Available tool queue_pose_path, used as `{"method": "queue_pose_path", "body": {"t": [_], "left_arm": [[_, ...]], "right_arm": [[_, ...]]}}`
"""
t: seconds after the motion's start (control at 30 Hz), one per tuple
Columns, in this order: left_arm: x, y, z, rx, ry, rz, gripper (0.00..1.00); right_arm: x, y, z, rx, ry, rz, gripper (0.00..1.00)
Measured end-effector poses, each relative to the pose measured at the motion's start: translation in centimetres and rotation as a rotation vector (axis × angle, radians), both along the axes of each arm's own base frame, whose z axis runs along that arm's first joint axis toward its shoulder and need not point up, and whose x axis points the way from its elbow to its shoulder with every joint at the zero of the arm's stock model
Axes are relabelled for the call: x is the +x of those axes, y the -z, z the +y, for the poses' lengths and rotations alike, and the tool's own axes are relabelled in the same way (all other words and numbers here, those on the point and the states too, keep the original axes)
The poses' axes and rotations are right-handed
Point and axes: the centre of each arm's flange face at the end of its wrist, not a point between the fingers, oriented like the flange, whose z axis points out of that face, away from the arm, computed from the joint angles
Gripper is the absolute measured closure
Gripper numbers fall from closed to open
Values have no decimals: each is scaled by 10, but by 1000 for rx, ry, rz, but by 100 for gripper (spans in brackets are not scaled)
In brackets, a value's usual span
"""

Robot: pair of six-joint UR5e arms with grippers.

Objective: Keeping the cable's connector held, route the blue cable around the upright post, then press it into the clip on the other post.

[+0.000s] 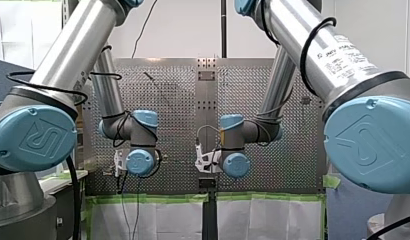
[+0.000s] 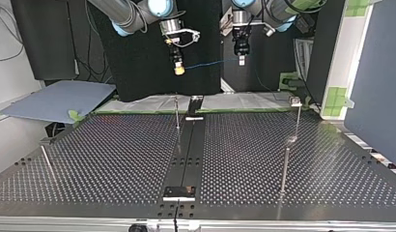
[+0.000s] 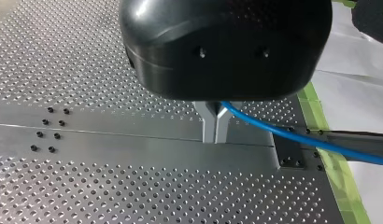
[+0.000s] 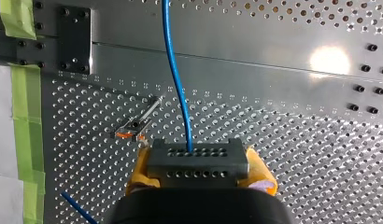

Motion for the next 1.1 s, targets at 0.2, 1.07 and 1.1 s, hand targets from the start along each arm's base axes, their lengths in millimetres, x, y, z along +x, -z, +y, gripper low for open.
{"method": "queue_pose_path", "body": {"t": [0.2, 1.07, 1.1], "left_arm": [[0, 0, 0, 0, 0, 0, 100], [5, -9, -3, -32, 14, -25, 100], [6, -11, -3, -39, 13, -26, 100]], "right_arm": [[0, 0, 0, 0, 0, 0, 100], [9, -32, -9, -20, 2, -6, 100], [10, -36, -9, -18, -4, -11, 100]]}}
